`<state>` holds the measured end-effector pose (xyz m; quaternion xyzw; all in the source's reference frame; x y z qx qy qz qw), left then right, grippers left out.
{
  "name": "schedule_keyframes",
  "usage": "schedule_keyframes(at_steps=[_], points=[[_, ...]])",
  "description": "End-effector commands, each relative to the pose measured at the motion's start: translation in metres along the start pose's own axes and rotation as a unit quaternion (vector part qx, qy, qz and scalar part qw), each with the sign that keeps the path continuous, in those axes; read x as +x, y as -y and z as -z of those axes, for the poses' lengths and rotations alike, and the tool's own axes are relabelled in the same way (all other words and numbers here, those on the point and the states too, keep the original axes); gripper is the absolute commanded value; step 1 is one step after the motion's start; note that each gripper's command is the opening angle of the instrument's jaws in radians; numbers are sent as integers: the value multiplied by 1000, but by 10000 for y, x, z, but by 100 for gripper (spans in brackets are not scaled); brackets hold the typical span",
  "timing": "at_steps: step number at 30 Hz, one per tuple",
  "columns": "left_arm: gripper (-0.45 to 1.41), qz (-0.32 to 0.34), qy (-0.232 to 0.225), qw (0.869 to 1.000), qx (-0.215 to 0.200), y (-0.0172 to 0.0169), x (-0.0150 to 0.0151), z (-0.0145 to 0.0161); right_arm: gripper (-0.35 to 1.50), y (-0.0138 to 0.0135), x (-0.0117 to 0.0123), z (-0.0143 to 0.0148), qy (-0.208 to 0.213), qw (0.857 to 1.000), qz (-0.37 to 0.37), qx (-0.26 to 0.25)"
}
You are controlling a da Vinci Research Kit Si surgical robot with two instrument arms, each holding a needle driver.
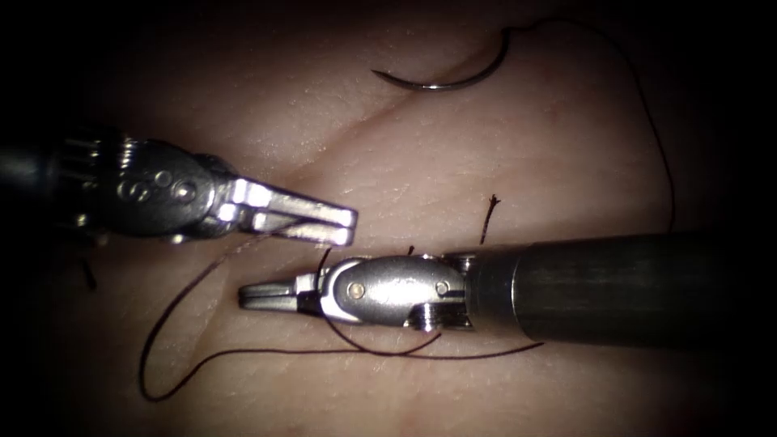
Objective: Wound Closure
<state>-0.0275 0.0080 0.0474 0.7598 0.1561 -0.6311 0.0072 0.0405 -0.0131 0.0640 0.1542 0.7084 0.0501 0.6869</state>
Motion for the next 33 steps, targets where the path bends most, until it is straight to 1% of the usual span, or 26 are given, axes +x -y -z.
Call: schedule_keyframes(at_steps=[1,6,9,10,21,24,26,27,28,29,31,33], points=[[-45,-1,1,1000,0,3,-11,-2,-35,5,-3,-3,-6,1000,-3,4],[-45,-1,11,1000,5,10,-37,9,-35,8,2,3,-25,1000,-7,2],[-45,3,16,1000,9,12,-48,13,-35,7,8,7,-46,999,-14,4],[-45,6,18,1000,10,15,-54,16,-35,7,15,10,-59,998,-15,8],[-45,7,15,1000,16,26,-73,29,-35,17,49,10,-114,993,-20,21],[-45,5,15,1000,20,27,-81,32,-35,19,57,17,-131,991,-27,19],[-45,6,13,1000,23,27,-88,33,-35,20,63,28,-144,989,-34,16],[-45,7,12,1000,23,26,-93,34,-28,20,65,34,-151,988,-36,14],[-45,6,11,1000,25,26,-98,35,-15,20,66,40,-157,987,-42,12],[-45,7,12,1000,25,26,-102,35,-6,21,67,48,-160,986,-50,10],[-45,9,12,999,28,26,-114,35,-1,21,69,60,-161,985,-56,5],[-45,9,16,999,30,25,-124,34,9,20,71,73,-159,985,-59,-3]])
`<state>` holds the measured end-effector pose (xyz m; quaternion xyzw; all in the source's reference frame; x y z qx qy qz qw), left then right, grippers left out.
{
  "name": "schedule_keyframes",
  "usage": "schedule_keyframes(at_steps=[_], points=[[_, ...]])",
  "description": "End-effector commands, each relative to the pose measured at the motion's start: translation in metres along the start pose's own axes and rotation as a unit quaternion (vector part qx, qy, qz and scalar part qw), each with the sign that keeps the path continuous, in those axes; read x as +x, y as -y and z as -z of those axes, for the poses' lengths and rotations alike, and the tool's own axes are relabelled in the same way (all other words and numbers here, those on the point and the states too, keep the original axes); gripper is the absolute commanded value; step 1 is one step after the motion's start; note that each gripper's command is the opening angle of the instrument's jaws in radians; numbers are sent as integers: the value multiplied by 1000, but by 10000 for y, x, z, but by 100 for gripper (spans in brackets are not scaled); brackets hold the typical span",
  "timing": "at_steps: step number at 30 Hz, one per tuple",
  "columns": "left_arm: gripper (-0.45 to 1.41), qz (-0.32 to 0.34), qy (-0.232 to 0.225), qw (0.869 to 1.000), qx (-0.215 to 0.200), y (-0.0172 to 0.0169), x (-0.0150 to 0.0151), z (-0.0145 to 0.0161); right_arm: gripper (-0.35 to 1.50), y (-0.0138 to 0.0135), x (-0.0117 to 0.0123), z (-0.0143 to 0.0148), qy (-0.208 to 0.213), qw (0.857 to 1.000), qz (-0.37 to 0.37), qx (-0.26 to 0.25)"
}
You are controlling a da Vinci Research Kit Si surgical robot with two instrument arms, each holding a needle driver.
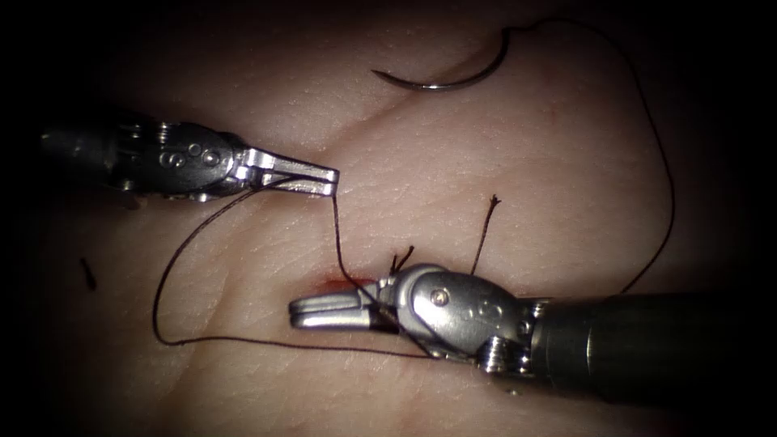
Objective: Wound Closure
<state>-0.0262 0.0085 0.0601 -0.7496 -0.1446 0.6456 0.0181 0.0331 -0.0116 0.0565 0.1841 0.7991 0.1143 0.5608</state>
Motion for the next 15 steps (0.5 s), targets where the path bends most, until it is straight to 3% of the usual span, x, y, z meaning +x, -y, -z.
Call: schedule_keyframes(at_steps=[1,7,12,15], points=[[-45,0,4,1000,2,-1,-13,-7,14,1,-4,7,0,1000,-4,-5],[-45,9,12,1000,1,-19,-59,-22,17,-2,5,40,-15,999,-32,-35],[-45,14,12,1000,-3,-27,-79,-29,21,-5,14,53,-27,997,-47,-55],[-45,17,12,1000,-6,-36,-87,-38,56,-11,24,67,-23,994,-46,-94]])
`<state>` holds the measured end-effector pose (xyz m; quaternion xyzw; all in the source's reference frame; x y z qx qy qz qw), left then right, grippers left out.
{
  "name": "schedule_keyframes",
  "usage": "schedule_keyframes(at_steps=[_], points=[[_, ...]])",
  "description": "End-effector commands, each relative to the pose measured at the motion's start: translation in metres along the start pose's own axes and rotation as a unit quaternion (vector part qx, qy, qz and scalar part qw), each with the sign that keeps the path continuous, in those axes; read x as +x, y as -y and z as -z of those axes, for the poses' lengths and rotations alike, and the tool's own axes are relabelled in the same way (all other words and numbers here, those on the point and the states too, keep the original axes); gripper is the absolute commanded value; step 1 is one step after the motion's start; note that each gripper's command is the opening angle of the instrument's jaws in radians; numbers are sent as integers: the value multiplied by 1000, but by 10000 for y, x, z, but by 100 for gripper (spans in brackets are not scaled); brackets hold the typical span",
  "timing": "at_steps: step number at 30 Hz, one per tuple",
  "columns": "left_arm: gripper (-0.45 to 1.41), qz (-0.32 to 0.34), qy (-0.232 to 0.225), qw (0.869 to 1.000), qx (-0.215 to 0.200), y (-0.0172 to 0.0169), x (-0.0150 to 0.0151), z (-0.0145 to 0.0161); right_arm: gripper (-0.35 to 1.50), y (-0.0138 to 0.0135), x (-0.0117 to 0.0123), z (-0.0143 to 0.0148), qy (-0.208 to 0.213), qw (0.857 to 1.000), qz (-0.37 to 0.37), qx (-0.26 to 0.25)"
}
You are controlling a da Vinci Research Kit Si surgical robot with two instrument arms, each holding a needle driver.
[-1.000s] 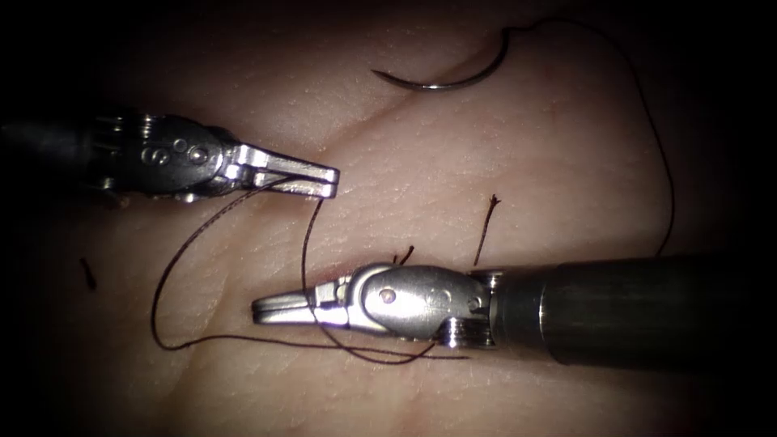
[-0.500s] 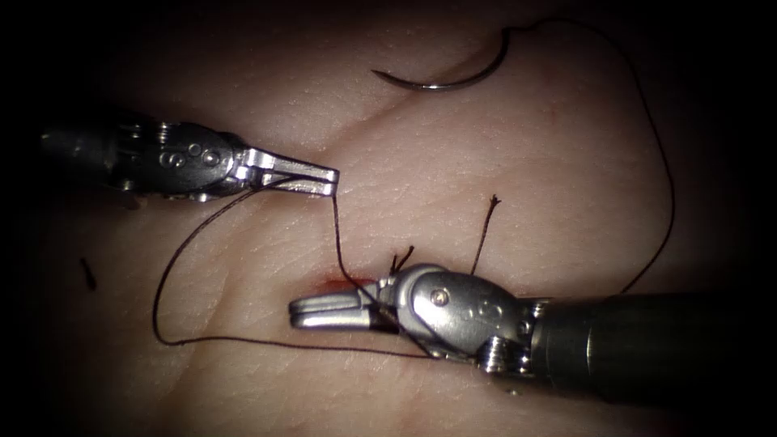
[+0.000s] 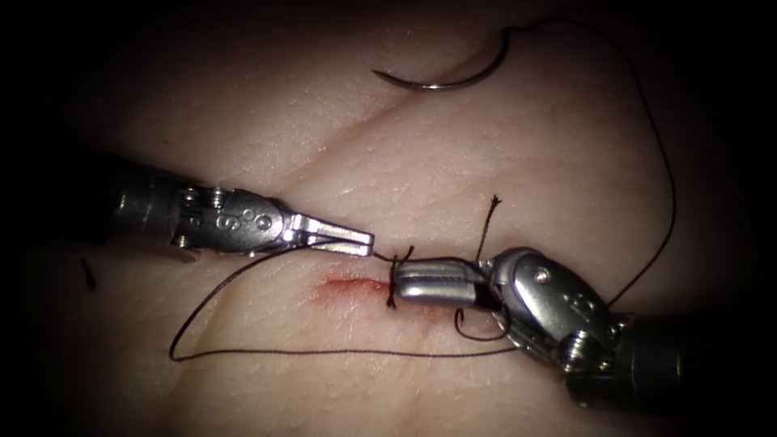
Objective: Wound Closure
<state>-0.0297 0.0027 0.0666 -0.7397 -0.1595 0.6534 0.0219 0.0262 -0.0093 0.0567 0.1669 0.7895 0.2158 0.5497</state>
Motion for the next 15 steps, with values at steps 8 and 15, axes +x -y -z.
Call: schedule_keyframes(at_steps=[8,15], points=[[-45,5,3,1000,-9,-42,-23,-40,83,-8,10,36,17,995,17,-96],[-45,0,11,1000,-1,-63,-23,-81,73,0,10,48,41,985,57,-159]])
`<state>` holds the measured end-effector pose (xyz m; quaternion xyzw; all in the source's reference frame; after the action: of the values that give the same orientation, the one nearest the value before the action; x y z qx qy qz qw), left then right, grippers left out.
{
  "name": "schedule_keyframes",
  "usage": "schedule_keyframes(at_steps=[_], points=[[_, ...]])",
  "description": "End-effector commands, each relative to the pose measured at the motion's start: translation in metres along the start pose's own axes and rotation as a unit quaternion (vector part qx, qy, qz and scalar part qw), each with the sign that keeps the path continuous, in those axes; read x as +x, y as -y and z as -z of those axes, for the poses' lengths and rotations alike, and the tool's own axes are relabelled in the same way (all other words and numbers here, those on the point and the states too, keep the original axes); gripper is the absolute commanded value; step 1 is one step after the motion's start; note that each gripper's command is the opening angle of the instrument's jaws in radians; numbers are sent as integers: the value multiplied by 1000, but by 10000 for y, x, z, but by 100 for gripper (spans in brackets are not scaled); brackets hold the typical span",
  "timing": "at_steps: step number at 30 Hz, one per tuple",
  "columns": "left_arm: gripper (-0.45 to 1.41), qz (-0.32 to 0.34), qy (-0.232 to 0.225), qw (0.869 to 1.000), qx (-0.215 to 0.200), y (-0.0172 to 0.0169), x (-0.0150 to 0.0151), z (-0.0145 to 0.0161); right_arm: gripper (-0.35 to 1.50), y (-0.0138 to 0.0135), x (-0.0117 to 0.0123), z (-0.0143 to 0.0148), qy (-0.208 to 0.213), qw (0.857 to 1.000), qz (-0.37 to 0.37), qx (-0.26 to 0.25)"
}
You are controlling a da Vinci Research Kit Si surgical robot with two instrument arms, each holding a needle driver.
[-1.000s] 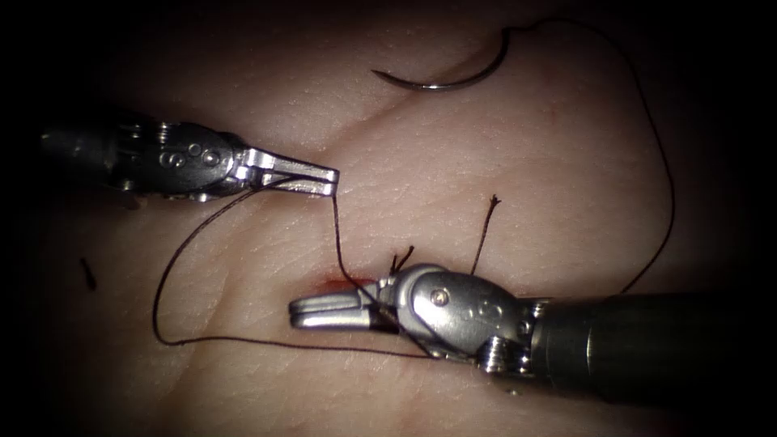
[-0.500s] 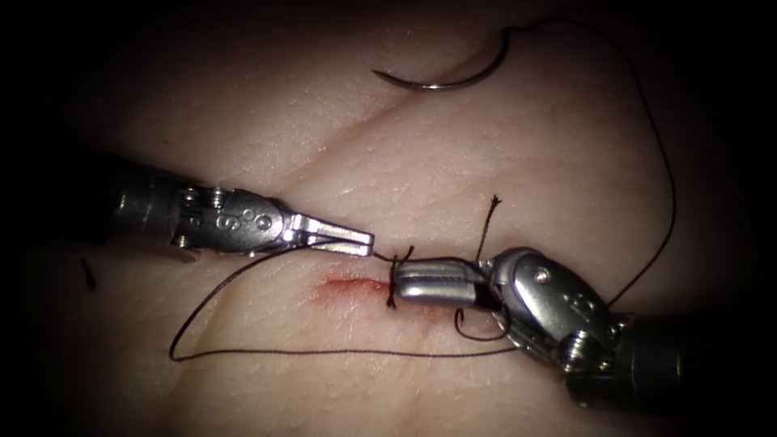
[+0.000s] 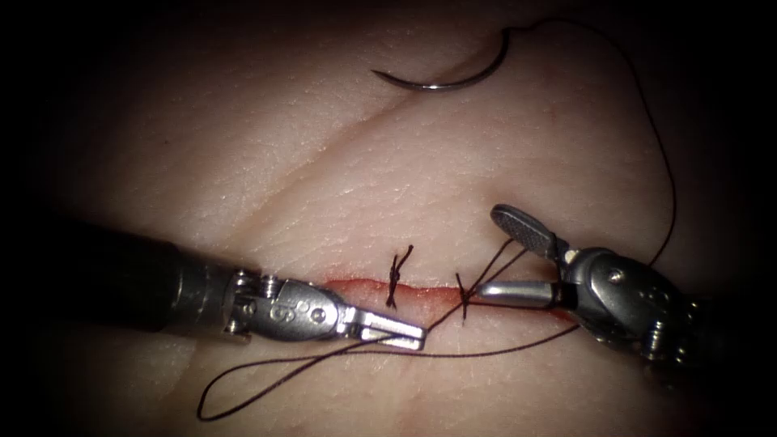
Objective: Wound Closure
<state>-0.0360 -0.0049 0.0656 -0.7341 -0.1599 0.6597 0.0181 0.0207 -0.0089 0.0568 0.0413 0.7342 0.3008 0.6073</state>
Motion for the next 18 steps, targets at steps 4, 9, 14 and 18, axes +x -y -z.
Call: schedule_keyframes(at_steps=[4,9,14,18], points=[[-45,4,2,1000,2,-1,6,-20,68,12,-13,-2,42,999,3,-24],[-45,6,2,1000,3,-5,18,-32,59,14,-21,1,72,996,-23,-55],[-45,6,16,1000,17,-4,27,-40,57,13,-39,4,109,989,-62,-74],[-45,2,15,1000,22,2,41,-45,59,9,-59,15,121,983,-109,-89]])
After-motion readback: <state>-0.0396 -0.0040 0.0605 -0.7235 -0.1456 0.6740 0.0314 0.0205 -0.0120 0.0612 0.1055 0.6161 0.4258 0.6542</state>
